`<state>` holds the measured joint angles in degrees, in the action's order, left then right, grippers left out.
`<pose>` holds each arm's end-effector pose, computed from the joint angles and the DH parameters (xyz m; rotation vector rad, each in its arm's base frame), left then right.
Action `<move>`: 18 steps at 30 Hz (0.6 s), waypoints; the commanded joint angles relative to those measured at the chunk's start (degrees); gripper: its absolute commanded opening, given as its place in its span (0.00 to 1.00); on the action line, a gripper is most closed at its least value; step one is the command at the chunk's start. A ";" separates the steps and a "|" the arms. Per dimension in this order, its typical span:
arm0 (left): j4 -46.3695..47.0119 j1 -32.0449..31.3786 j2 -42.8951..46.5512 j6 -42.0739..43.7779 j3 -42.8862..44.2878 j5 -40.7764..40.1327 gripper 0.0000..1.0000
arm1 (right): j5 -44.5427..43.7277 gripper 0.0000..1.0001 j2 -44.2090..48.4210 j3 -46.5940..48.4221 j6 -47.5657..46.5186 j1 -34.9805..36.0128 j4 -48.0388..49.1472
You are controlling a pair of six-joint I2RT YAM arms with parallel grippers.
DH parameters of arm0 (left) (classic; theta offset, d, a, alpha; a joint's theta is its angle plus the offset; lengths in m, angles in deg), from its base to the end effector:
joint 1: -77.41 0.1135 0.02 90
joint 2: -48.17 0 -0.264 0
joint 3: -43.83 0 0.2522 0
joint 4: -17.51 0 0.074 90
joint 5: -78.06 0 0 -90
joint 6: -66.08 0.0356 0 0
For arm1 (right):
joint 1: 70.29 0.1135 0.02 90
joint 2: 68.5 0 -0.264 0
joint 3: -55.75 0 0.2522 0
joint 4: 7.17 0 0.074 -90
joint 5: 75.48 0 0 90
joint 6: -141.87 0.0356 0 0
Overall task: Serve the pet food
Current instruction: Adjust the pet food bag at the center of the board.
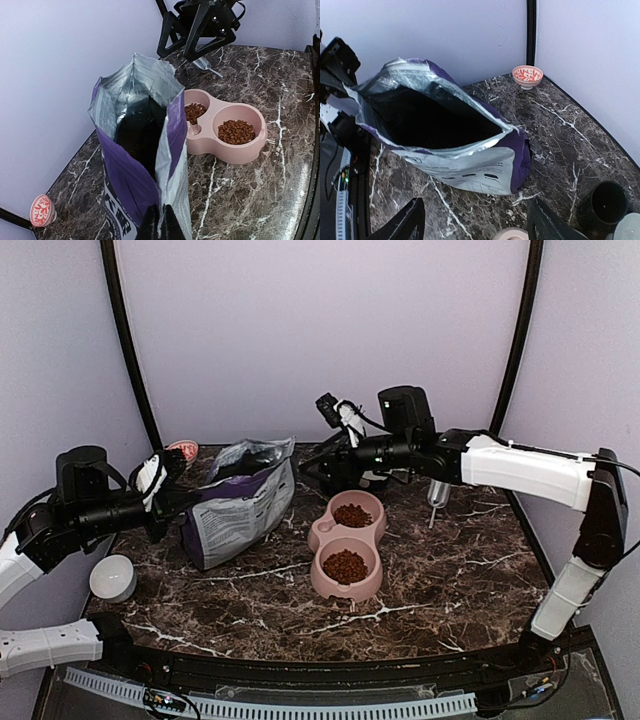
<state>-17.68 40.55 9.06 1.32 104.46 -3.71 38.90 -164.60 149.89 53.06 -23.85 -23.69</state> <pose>0.1217 -0.0976 0.3467 1.0226 1.4999 -0.2739 0.2657 0.3007 0.3336 -1.0345 1.6903 0.9564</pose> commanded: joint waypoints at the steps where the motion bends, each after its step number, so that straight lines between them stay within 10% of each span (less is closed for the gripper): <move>1: 4.94 -0.05 3.62 -1.92 5.77 9.30 0.00 | 3.90 0.70 2.16 1.61 -15.92 -1.69 -3.24; 18: -1.08 -0.05 3.39 -3.17 9.35 18.87 0.00 | 24.90 0.71 -5.62 13.50 -36.30 -6.01 -11.95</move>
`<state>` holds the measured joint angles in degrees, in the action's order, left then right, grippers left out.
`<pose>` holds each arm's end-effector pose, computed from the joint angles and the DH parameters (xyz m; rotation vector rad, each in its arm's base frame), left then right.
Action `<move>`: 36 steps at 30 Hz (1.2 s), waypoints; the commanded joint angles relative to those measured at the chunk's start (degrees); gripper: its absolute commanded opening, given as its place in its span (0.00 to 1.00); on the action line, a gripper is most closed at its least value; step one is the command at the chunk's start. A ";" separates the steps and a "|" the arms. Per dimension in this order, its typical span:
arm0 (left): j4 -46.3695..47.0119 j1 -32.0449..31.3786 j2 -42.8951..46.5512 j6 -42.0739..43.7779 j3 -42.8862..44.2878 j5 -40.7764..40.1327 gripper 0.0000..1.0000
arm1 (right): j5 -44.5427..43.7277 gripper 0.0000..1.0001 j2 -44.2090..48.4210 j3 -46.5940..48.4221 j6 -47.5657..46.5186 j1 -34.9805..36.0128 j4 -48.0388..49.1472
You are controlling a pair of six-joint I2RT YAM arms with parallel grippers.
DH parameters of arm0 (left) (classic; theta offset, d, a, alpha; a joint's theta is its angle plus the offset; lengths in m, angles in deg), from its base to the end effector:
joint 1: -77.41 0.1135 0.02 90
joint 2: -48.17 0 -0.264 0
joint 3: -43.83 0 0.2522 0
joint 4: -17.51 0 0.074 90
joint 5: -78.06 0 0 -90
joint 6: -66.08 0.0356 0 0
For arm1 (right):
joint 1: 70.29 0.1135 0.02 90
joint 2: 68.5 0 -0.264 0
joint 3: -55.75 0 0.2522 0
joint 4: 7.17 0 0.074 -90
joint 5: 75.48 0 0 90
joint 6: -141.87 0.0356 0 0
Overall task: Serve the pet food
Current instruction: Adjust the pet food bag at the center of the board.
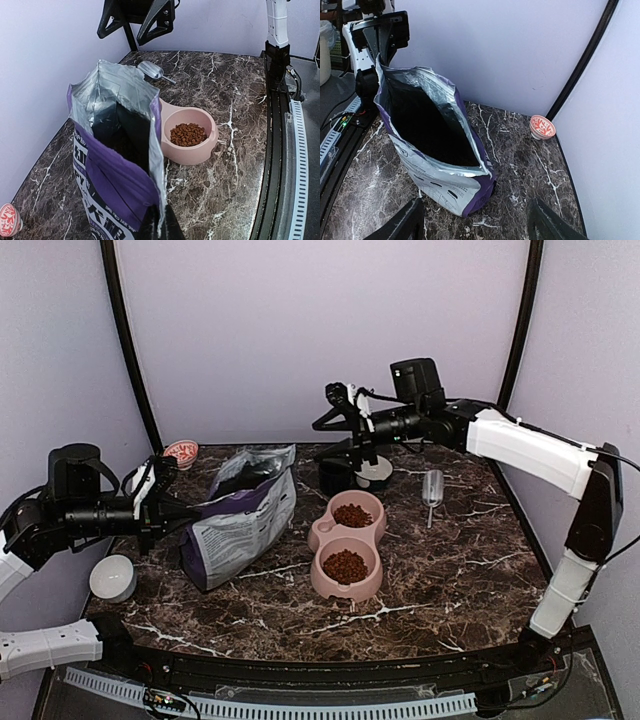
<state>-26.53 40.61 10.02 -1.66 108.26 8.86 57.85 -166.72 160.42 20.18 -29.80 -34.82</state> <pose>0.1051 -0.0944 0.3555 1.1429 1.5079 -0.5146 0.2895 0.2793 0.3670 -1.4999 1.2014 0.8319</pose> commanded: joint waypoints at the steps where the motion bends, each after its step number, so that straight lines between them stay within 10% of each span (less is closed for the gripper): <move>1: 7.56 -0.11 2.44 -0.19 5.69 6.34 0.00 | 6.80 0.70 -4.49 3.82 -3.61 -0.06 -0.84; 16: 5.27 -0.11 1.38 -0.22 6.34 8.19 0.00 | 12.71 0.66 -13.70 12.31 -9.36 1.03 -0.47; 28: 5.79 -0.12 1.39 -0.20 5.88 7.88 0.00 | 14.82 0.35 -16.95 16.29 -11.16 3.53 -3.67; 36: 5.72 -0.12 1.84 -0.35 5.77 7.35 0.00 | 11.81 0.41 -19.03 18.40 -13.65 3.03 -7.02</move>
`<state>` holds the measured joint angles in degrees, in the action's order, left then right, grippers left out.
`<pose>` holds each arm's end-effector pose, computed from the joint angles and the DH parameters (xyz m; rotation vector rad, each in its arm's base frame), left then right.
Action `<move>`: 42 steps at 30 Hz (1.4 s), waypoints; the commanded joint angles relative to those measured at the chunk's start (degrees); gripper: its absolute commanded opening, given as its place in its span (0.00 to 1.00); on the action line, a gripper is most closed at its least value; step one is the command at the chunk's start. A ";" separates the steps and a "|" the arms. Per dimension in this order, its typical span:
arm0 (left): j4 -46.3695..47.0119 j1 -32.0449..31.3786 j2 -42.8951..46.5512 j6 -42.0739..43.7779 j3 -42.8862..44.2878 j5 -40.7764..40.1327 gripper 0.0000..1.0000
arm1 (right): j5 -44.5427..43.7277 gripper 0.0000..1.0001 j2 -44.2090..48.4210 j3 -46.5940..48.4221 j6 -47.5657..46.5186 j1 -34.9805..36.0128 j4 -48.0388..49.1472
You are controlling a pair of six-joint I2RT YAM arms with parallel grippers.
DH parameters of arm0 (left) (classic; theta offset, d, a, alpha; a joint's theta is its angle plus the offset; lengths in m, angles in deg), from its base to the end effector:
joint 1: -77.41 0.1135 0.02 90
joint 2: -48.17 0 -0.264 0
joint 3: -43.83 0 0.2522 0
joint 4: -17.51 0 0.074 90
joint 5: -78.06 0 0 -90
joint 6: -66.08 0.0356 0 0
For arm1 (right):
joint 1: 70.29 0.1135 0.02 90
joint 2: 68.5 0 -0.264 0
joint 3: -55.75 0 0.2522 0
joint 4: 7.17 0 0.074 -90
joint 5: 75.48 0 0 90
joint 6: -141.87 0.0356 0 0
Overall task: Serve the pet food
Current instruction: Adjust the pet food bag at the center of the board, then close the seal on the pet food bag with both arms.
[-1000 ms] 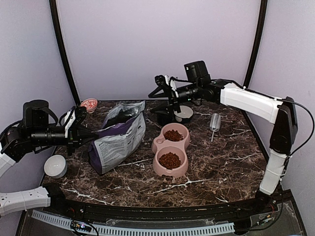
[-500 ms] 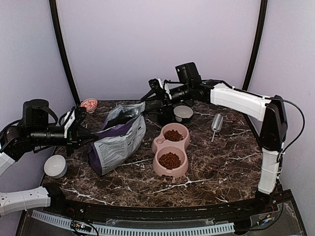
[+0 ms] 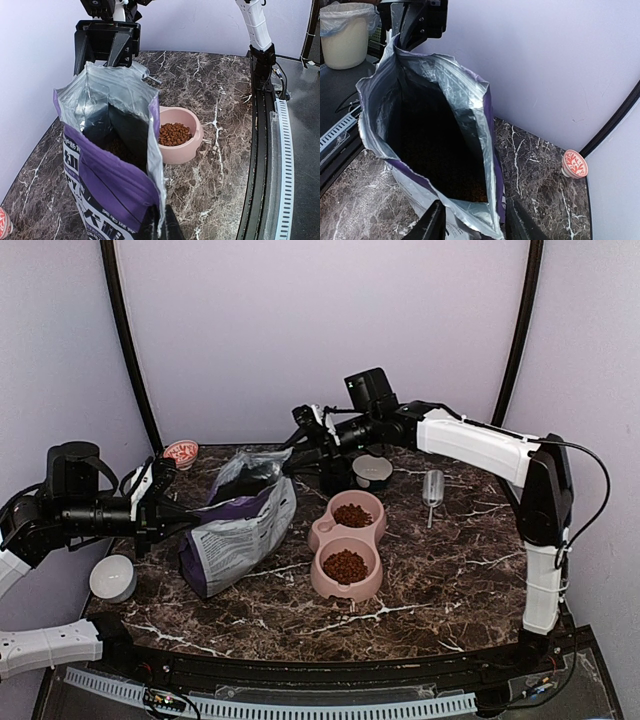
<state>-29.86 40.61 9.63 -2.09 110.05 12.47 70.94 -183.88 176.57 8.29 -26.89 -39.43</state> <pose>0.1009 -0.0939 0.3593 1.1846 1.5176 -0.5828 0.3195 0.3430 0.3337 -1.7121 0.9201 0.9884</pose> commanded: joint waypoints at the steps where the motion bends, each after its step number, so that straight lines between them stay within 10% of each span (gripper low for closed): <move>1: 8.92 -0.12 2.32 -0.01 4.00 3.65 0.00 | -0.84 0.40 -2.21 2.64 -1.78 -0.15 -2.64; 20: 11.08 -0.12 2.99 -0.16 3.24 -0.81 0.00 | 4.81 0.00 4.41 -2.17 1.19 -0.12 -0.18; 35: 20.25 -0.11 0.22 0.99 3.55 -44.36 0.00 | -17.11 0.00 23.22 -26.09 33.27 3.95 23.81; 42: 23.24 -0.12 -1.40 0.95 1.42 -36.92 0.00 | -27.60 0.00 27.57 -29.57 36.55 4.14 18.57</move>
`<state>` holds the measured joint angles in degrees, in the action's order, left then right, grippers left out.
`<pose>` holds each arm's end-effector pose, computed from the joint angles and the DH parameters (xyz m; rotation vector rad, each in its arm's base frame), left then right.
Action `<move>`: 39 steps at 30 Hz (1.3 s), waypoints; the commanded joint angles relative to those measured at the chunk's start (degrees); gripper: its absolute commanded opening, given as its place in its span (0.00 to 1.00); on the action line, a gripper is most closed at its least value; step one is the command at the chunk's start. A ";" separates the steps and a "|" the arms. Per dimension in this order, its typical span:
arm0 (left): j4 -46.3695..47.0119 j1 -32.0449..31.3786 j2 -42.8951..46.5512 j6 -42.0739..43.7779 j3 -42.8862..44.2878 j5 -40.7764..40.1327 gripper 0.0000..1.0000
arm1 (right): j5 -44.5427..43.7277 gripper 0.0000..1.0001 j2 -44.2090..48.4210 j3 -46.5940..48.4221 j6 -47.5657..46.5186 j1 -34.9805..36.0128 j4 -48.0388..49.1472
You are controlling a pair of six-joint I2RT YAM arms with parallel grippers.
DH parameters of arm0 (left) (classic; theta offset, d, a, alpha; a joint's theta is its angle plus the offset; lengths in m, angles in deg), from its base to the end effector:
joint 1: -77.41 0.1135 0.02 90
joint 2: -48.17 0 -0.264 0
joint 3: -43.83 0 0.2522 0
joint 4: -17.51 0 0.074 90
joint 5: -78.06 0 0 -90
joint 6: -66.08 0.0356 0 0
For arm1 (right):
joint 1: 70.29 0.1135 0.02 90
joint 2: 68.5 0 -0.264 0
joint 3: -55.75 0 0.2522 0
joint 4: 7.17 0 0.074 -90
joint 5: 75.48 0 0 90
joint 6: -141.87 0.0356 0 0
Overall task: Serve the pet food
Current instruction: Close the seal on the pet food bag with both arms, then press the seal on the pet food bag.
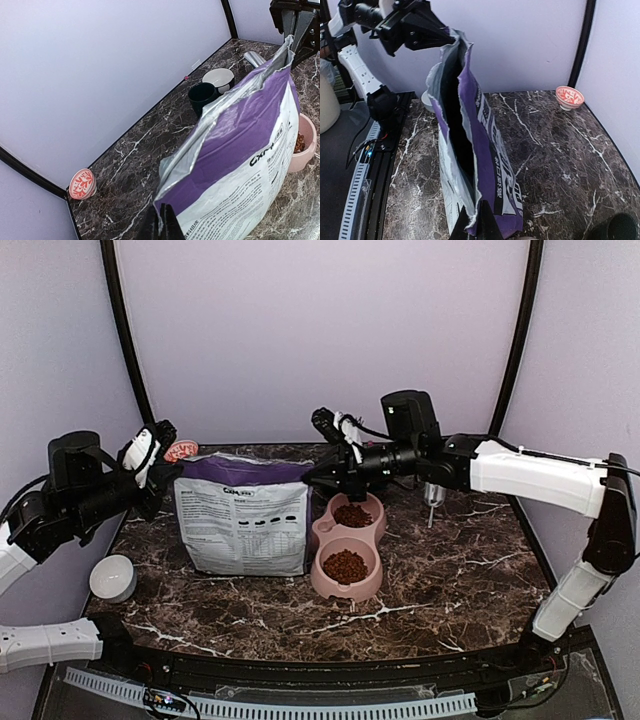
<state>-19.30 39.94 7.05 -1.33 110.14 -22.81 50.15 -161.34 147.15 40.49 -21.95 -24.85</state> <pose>0.1279 -0.0896 0.3725 0.7646 1.5963 -0.0198 0.2387 0.2995 0.3371 -1.3385 1.4484 1.0197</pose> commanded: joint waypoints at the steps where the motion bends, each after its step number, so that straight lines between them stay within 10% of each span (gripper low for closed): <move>1: 13.06 0.56 0.81 -0.01 1.27 -0.75 0.00 | -7.82 0.00 5.21 -0.13 4.28 -0.98 2.83; 15: 14.74 0.56 -4.81 -1.94 2.27 6.01 0.00 | -12.46 0.00 14.95 -5.13 2.12 -7.93 -6.62; 26: 10.08 0.56 -4.92 2.11 2.32 5.90 0.00 | 2.42 0.01 12.84 -6.84 3.28 -8.60 -1.87; 32: 7.41 0.56 -5.92 1.78 2.71 15.00 0.05 | 13.05 0.45 9.44 -6.30 2.45 -8.52 2.02; 39: 9.02 0.56 -6.36 1.05 2.42 16.69 0.08 | 15.87 0.58 4.46 -4.17 0.28 -8.35 1.23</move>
<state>-13.03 40.07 -0.65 -0.13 110.71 -7.22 62.13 -154.41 140.77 42.24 -30.47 -25.18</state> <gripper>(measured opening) 0.083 0.583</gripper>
